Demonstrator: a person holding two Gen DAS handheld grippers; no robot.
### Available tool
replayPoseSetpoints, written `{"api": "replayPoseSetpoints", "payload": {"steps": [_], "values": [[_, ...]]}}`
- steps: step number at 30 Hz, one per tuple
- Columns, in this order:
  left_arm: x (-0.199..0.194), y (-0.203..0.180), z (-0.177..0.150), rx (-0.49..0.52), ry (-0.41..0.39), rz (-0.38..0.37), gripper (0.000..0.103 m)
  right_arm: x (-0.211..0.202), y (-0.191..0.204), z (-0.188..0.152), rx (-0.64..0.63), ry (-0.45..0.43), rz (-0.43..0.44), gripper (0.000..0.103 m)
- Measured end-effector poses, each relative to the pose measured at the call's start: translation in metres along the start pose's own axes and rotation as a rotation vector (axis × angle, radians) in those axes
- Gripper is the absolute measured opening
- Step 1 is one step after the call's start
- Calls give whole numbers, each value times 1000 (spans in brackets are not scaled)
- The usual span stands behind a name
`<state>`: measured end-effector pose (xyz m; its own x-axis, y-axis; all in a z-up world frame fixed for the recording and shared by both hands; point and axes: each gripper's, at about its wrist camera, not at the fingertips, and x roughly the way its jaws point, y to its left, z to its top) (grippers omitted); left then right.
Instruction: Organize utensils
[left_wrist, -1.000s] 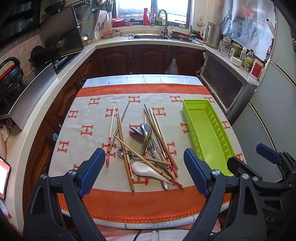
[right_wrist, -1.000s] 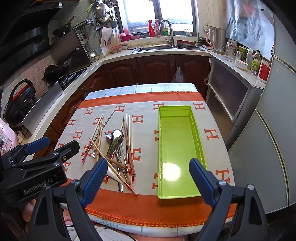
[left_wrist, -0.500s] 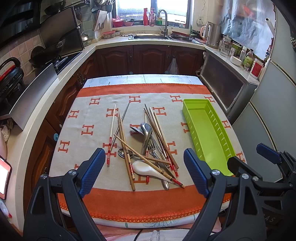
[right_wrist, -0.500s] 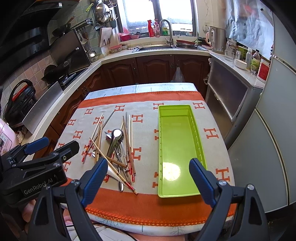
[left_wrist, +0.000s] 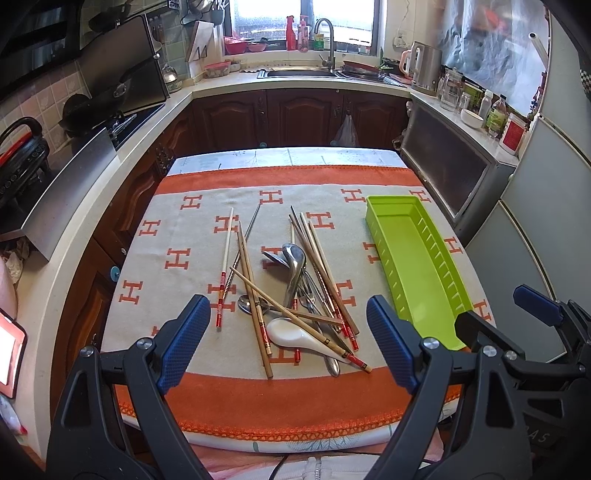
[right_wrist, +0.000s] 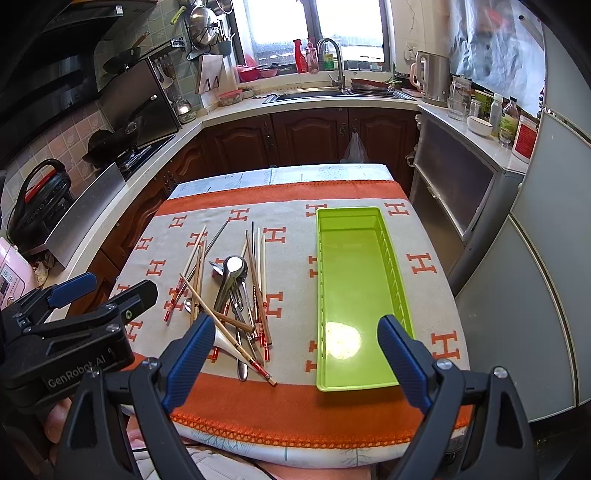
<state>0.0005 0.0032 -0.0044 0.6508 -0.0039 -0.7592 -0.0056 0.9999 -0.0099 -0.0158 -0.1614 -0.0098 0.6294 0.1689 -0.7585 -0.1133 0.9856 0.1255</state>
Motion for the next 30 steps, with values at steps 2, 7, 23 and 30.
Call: {"api": "replayPoseSetpoints", "payload": {"steps": [2,7,23,30], "values": [[0,0,0,0,-1,1,85,0,0,0,0,1,0,90],[1,3,-1,8,3,3,85,-1,0,1,1,0,-2,90],[11,7,4,5,40,-54,85,-6,2,4,-15,-13,-18,90],[10,19,19,18,-18,-5,86,-1,8,26,-35,-55,-53,90]]}}
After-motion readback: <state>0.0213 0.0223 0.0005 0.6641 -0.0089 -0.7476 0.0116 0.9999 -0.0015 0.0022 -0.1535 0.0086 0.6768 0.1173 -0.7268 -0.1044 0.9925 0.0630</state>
